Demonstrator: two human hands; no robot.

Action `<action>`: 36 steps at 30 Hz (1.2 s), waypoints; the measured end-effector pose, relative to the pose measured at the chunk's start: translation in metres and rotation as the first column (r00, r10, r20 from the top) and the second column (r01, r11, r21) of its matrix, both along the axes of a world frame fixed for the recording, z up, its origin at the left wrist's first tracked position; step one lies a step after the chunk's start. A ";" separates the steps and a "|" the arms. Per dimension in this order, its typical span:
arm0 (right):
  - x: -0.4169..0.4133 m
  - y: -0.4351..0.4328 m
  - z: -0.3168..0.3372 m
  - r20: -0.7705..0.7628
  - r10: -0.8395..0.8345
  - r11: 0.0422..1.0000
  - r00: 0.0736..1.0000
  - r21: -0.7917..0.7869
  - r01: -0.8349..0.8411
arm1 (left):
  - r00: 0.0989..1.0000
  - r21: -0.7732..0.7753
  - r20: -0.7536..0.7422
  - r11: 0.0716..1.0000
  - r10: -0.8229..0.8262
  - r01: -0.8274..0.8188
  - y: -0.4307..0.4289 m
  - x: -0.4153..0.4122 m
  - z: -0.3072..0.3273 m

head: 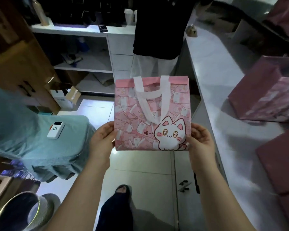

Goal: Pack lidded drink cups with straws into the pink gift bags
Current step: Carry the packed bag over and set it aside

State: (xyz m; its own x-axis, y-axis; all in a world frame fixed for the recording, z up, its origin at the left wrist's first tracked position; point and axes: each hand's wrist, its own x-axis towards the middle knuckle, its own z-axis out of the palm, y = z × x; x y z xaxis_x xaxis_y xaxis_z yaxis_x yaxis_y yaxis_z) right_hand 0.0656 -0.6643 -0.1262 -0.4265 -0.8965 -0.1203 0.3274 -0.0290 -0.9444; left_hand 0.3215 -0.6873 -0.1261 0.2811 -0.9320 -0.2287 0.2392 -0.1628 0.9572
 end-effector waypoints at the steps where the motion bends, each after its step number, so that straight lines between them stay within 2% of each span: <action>1: -0.003 -0.017 0.002 0.000 -0.015 1.000 1.000 -0.002 0.015 | 1.000 -0.011 0.005 1.000 -0.011 0.011 -0.020 -0.004 0.002; 4: -0.014 -0.071 0.012 0.024 -0.079 0.996 0.997 -0.029 0.080 | 0.998 -0.061 0.009 0.996 -0.062 0.063 -0.089 -0.019 0.014; 7: -0.028 -0.128 0.032 0.053 -0.169 0.979 0.984 -0.108 0.174 | 0.982 -0.122 0.008 0.974 -0.191 0.191 -0.169 -0.037 0.037; 11: -0.051 -0.199 0.078 0.017 -0.358 0.916 0.934 -0.189 0.355 | 0.951 -0.209 0.004 0.930 -0.309 0.303 -0.279 -0.077 0.081; 17: -0.121 -0.246 0.150 -0.016 -0.608 0.761 0.793 -0.298 0.577 | 0.852 -0.336 0.061 0.794 -0.519 0.507 -0.397 -0.190 0.139; 20: -0.169 -0.248 0.186 -0.081 -0.732 0.654 0.677 -0.365 0.663 | 0.817 -0.395 0.102 0.730 -0.568 0.557 -0.424 -0.267 0.168; 23: -0.224 -0.246 0.217 -0.144 -0.820 0.560 0.554 -0.404 0.724 | 0.730 -0.407 0.117 0.638 -0.674 0.654 -0.438 -0.346 0.201; 28: -0.315 -0.244 0.267 -0.272 -0.846 0.534 0.459 -0.442 0.721 | 0.644 -0.426 0.137 0.542 -0.753 0.725 -0.449 -0.454 0.257; 31: -0.358 -0.246 0.288 -0.307 -0.845 0.535 0.439 -0.465 0.705 | 0.627 -0.417 0.111 0.536 -0.771 0.734 -0.454 -0.507 0.277; 34: -0.403 -0.254 0.303 -0.417 -0.828 0.551 0.374 -0.486 0.678 | 0.633 -0.428 0.070 0.550 -0.771 0.717 -0.458 -0.555 0.292; 35: -0.421 -0.258 0.307 -0.493 -0.804 0.567 0.332 -0.470 0.677 | 0.642 -0.438 0.056 0.559 -0.765 0.704 -0.458 -0.571 0.296; 36: -0.440 -0.263 0.310 -0.631 -0.740 0.574 0.233 -0.411 0.708 | 0.653 -0.448 0.046 0.568 -0.756 0.690 -0.458 -0.586 0.298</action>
State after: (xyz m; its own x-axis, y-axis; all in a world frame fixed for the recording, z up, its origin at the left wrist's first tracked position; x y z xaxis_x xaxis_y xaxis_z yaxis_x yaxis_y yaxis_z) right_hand -0.3743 -0.9275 0.1834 -0.8148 -0.1570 0.5581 -0.5732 0.0730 -0.8162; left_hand -0.2645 -1.1455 0.1716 -0.5312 -0.8163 0.2269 0.3433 0.0375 0.9385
